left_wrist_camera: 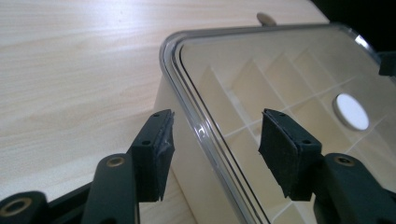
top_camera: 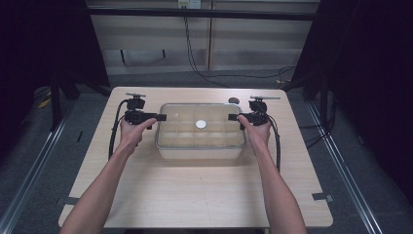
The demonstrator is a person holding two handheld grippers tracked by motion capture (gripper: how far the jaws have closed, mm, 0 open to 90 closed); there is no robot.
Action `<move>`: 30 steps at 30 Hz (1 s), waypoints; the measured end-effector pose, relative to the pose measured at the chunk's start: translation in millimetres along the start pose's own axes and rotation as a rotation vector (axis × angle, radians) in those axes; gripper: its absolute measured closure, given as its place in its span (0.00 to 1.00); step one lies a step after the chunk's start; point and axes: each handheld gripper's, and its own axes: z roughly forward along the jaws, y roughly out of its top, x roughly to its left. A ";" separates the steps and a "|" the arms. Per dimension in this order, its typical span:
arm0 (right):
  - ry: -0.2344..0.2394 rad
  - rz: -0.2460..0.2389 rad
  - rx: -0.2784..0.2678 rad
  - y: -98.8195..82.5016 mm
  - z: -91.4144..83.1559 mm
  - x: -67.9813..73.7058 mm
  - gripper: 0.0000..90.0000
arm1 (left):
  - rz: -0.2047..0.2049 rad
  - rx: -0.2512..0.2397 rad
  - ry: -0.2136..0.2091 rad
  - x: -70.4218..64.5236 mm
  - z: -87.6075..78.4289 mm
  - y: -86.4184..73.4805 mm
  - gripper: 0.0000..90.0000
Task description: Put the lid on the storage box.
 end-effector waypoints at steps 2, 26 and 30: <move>0.007 -0.012 -0.008 0.2 -5.5 -2.0 0.29 | 0.022 0.011 0.007 -2.6 -4.8 0.3 0.46; 0.093 -0.107 -0.125 -28.0 -80.0 3.8 0.39 | 0.127 -0.054 -0.039 -29.9 -61.3 -32.0 0.46; 0.109 -0.127 -0.136 -39.5 -86.4 6.0 0.41 | 0.130 -0.068 -0.029 -32.1 -70.2 -39.9 0.44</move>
